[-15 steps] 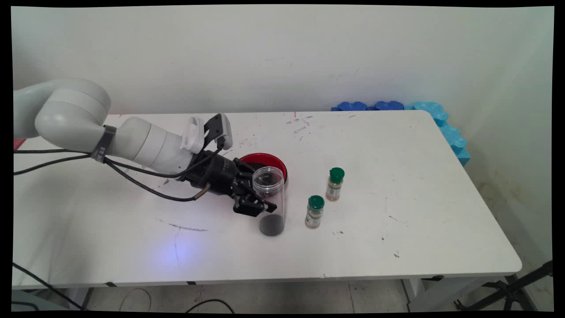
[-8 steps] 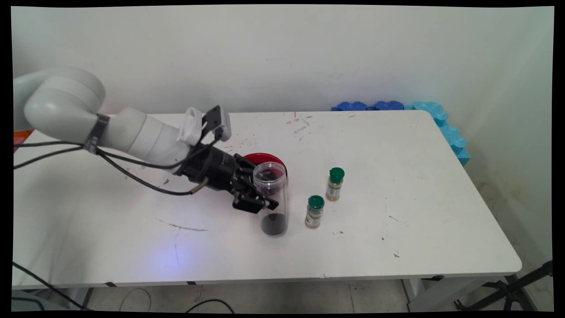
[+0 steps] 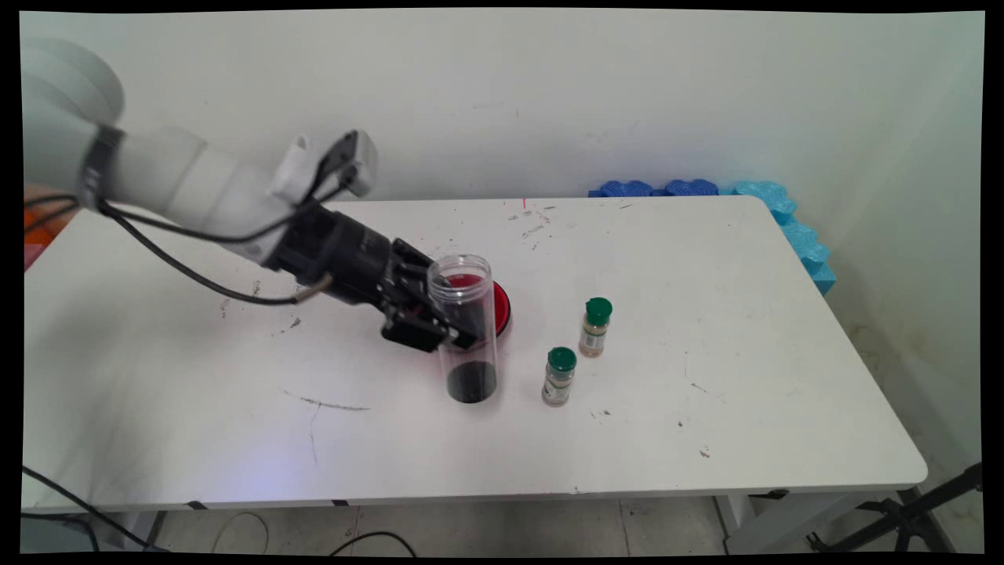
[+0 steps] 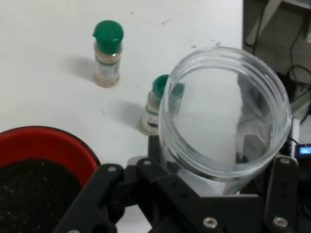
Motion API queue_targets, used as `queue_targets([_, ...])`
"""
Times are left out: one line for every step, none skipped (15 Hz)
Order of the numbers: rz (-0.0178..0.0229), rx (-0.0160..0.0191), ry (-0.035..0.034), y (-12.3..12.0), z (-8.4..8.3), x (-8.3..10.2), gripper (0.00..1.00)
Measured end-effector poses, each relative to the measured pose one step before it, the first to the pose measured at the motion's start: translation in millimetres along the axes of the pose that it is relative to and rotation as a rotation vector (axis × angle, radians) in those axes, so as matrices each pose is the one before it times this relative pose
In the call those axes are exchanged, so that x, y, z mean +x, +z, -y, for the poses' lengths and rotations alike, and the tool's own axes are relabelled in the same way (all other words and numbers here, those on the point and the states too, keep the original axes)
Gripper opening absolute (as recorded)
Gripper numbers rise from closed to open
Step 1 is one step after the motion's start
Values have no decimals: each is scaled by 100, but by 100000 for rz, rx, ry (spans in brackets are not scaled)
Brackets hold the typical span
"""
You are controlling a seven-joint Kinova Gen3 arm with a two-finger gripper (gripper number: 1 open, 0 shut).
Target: Pour the black seasoning powder in the red bowl
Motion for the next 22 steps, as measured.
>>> queue_targets([295,-360,-170,-986,-2,455,0])
queue_targets([269,-281,-208,-838,20,325,0])
queue_targets([203,-181,-116,-528,13,198,0])
queue_targets([565,-186,-213,-752,36,223,0])
queue_targets([441,-105,-176,-468,27,116,0])
queue_targets([912,-106,-346,-646,51,91,0])
queue_targets([1139,-176,-567,-650,61,79,0])
queue_targets([1141,-116,-744,-574,59,35,0])
queue_targets([803,-70,-896,-430,73,56,0])
queue_targets([486,-79,-637,-258,48,36,0])
queue_targets([492,-233,-1091,-317,79,104,0])
queue_targets([586,-437,-1493,-295,98,114,0])
queue_targets([569,-569,-1655,-210,105,139,0])
queue_targets([262,-377,-2114,-135,179,185,0])
queue_targets([126,-276,-2291,-93,246,244,0])
queue_targets([-19,-184,-1920,-35,250,282,0])
queue_targets([-107,-176,-1195,54,199,251,0])
queue_targets([-12,-95,-775,57,146,147,0])
queue_targets([238,-65,-955,136,218,126,0])
queue_targets([301,-124,-944,142,211,108,0])
queue_targets([698,-483,-1225,228,236,54,0])
queue_targets([467,-338,-970,156,159,24,0])
